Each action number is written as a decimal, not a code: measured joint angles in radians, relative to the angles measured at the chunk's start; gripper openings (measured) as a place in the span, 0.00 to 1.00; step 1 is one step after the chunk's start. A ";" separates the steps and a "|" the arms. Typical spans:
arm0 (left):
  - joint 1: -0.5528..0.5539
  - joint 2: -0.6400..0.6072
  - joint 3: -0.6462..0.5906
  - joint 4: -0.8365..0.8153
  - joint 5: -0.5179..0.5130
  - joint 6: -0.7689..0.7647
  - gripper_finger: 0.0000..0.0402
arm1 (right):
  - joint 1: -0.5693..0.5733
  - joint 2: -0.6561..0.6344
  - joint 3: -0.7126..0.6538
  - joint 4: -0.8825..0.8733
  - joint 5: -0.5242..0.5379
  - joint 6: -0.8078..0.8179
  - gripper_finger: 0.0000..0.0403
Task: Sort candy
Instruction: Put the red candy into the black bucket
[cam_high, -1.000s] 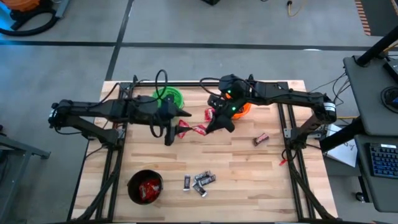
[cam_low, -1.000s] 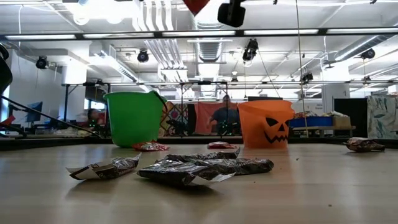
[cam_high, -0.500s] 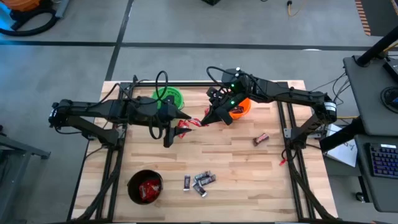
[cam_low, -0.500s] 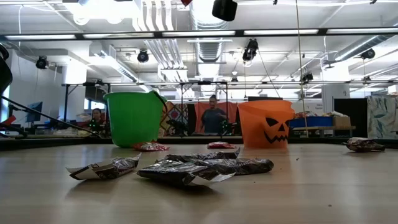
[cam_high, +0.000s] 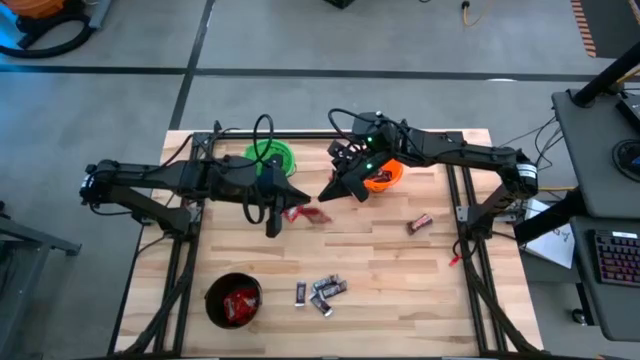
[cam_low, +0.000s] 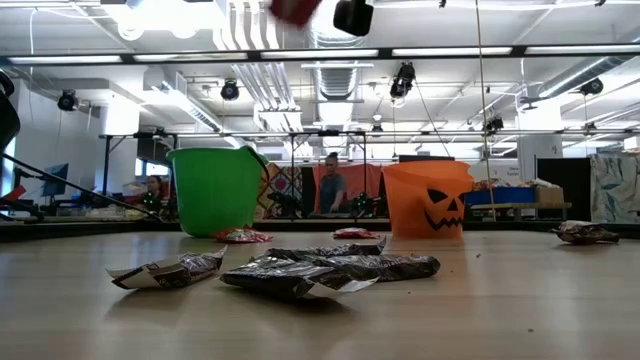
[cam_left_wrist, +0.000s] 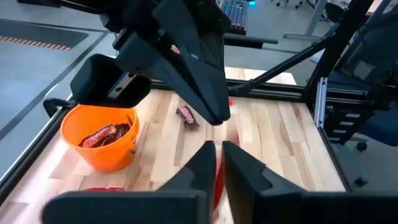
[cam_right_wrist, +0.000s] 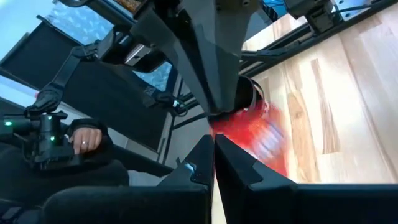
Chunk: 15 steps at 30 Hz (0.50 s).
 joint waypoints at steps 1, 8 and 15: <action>0.000 0.000 0.000 0.000 0.000 -0.004 0.02 | 0.000 0.000 0.000 0.000 0.003 -0.001 0.02; -0.001 0.000 0.000 -0.002 0.000 -0.013 0.00 | 0.000 0.000 0.000 -0.007 0.005 -0.007 0.02; -0.005 -0.007 0.000 -0.060 0.002 -0.056 0.00 | 0.022 0.001 -0.005 -0.178 0.160 -0.206 0.02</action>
